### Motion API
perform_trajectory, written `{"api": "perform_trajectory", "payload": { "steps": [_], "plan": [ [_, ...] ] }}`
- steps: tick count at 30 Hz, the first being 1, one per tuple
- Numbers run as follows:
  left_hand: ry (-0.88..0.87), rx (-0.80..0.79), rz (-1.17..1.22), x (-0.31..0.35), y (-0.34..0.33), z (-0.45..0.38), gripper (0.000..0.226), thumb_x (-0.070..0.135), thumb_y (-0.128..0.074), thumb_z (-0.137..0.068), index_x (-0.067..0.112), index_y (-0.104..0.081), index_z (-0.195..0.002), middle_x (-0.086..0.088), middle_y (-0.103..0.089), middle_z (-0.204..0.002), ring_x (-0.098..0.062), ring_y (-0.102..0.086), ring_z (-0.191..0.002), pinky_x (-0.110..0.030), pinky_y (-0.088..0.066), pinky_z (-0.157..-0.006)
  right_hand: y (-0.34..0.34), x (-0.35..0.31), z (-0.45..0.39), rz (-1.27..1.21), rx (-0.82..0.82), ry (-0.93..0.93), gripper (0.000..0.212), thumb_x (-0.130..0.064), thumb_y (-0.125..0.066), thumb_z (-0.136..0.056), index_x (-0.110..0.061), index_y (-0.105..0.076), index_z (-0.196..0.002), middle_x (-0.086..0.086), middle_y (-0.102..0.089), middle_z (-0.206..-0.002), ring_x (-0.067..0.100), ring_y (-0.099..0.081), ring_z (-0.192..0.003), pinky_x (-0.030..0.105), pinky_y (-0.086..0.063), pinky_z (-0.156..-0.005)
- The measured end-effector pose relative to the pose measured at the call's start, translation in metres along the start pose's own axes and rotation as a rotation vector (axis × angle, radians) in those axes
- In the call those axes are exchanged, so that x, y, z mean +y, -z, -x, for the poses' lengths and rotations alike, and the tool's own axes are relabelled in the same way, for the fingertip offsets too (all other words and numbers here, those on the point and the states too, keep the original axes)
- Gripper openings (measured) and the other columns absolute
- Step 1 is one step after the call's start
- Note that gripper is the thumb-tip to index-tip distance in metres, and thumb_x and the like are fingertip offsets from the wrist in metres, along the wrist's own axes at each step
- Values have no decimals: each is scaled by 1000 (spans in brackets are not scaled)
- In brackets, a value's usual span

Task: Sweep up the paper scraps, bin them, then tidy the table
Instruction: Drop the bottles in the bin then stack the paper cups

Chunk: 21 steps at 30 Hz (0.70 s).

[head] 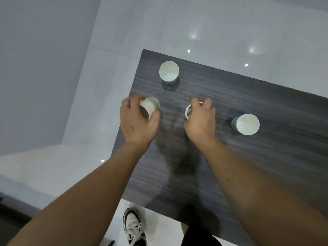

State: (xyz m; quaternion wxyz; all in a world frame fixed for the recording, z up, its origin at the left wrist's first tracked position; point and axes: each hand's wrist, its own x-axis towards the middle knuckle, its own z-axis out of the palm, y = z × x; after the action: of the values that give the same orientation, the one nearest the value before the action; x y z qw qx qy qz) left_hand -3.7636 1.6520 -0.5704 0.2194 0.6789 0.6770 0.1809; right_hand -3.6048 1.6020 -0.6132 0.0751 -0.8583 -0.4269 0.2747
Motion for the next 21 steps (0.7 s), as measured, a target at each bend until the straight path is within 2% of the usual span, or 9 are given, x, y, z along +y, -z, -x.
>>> {"api": "perform_trajectory", "payload": {
  "steps": [3, 5, 7, 10, 12, 14, 17, 21],
  "plan": [
    [-76, 132, 134, 43, -6, -41, 46, 36, -69, -69, 27, -52, -112, 14, -40, -109, -14, -50, -100, -21, -41, -79, 5, 4, 2, -130, 49, -109, 54, -10, -74, -71, -18, -51, -118, 15, -43, -118, 38, -51, -99, 38, -46, -79],
    [-98, 130, 194, 63, -13, -65, 47, 36, -66, -71, 26, -52, -114, 11, -41, -113, -14, -49, -103, -19, -39, -82, 11, 14, 12, -210, 142, -126, 51, -11, -74, -69, -17, -54, -116, 14, -45, -115, 37, -52, -97, 37, -46, -80],
    [-153, 12, 135, 68, -25, -80, 49, 35, -65, -75, 22, -51, -120, 2, -45, -121, -17, -47, -107, -24, -39, -86, 18, 22, 26, -310, 279, -167, 54, -16, -78, -68, -19, -57, -118, 12, -48, -116, 31, -53, -94, 36, -48, -81],
    [-187, -213, -93, 50, -44, -81, 51, 30, -68, -80, 17, -49, -126, -10, -45, -129, -28, -45, -112, -32, -39, -87, 30, 34, 46, -445, 576, -248, 62, -18, -83, -66, -21, -57, -122, 9, -49, -120, 13, -48, -92, 28, -47, -79],
    [-185, -266, -173, 37, -53, -74, 53, 27, -71, -80, 16, -48, -126, -13, -44, -129, -32, -45, -111, -36, -39, -85, 39, 43, 54, -476, 752, -295, 62, -15, -84, -66, -17, -59, -123, 10, -49, -122, 14, -51, -99, 27, -47, -81],
    [-266, -282, -230, 29, -58, -66, 53, 25, -73, -78, 15, -47, -124, -13, -43, -128, -33, -44, -109, -40, -43, -86, 48, 50, 60, -458, 824, -395, 61, -15, -82, -67, -16, -59, -123, 10, -48, -122, 21, -54, -99, 32, -50, -82],
    [-392, -289, -267, 22, -63, -65, 53, 24, -73, -74, 15, -45, -119, -13, -44, -126, -34, -43, -106, -39, -43, -81, 53, 59, 60, -329, 791, -600, 58, -16, -77, -67, -17, -59, -122, 13, -49, -120, 30, -56, -97, 42, -51, -84],
    [-447, -319, -203, 14, -63, -82, 54, 27, -72, -72, 19, -47, -119, -11, -44, -126, -31, -44, -105, -33, -37, -76, 45, 74, 43, -155, 448, -717, 57, -16, -72, -73, -19, -52, -126, 19, -48, -122, 42, -55, -103, 47, -48, -89]
  ]
}}
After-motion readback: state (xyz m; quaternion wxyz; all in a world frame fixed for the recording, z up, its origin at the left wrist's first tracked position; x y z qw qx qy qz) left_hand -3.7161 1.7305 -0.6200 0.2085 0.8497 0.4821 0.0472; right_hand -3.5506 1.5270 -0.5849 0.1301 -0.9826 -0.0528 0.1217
